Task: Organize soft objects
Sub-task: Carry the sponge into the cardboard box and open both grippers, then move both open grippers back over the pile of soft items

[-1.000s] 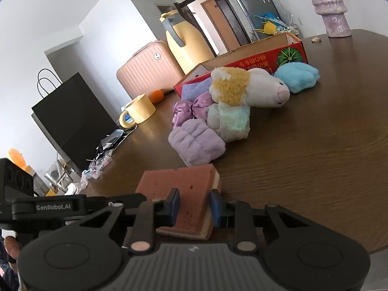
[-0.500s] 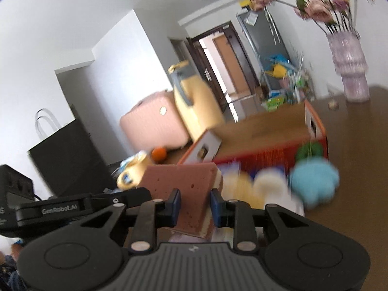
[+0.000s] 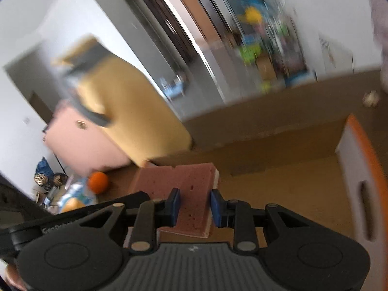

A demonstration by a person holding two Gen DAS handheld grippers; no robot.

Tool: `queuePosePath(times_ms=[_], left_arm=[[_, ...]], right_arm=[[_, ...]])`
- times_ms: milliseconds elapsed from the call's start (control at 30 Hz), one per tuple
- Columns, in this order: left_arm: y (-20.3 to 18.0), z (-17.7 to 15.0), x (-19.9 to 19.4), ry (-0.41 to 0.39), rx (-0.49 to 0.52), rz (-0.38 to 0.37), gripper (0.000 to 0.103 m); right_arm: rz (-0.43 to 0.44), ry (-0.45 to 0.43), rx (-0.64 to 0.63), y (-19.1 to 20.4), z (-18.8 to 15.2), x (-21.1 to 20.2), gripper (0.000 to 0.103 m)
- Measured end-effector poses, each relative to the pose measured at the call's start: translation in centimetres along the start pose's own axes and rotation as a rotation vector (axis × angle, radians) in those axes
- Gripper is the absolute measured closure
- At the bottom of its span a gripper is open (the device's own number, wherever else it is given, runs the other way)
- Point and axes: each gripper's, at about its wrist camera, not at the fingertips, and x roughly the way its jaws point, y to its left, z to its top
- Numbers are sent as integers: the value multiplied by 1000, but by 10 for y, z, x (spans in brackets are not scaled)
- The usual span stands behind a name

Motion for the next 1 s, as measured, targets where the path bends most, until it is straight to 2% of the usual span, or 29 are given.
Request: queuePosePath(times_ms=[67,133,233,333,400,567,633,733,867,1000], left_arm=[[4,2,18,13,11,37,73],[7,2,26,16,18,54,69],[2,2,11,-56,68,72,46],[-1,4,-10,-93,111,69,45],[-4,2,-27,-125,136,76,45],[-12,-14,-81,-185,204,88,36],[-17,-26,-107,-215,239,120,26],[-29,-55,-149,-278,304,178,24],[-47,-110,-206,-367,368,198,17],[-70,-171,-249,-403,412,188,10]], right_arm=[[-22,66,26,-8,6,36,75],[-35,100,26,-11,9,61,75],[-47,117,17,-12,11,85,75],[-26,120,2,-7,9,95,75],[-31,101,-4,-5,10,88,75],[-61,10,-64,1,14,27,69],[-70,-37,-92,4,11,-11,66],[-95,-114,-142,10,-4,-73,58],[-119,-214,-234,16,-42,-151,44],[-127,-317,-302,14,-108,-221,39]])
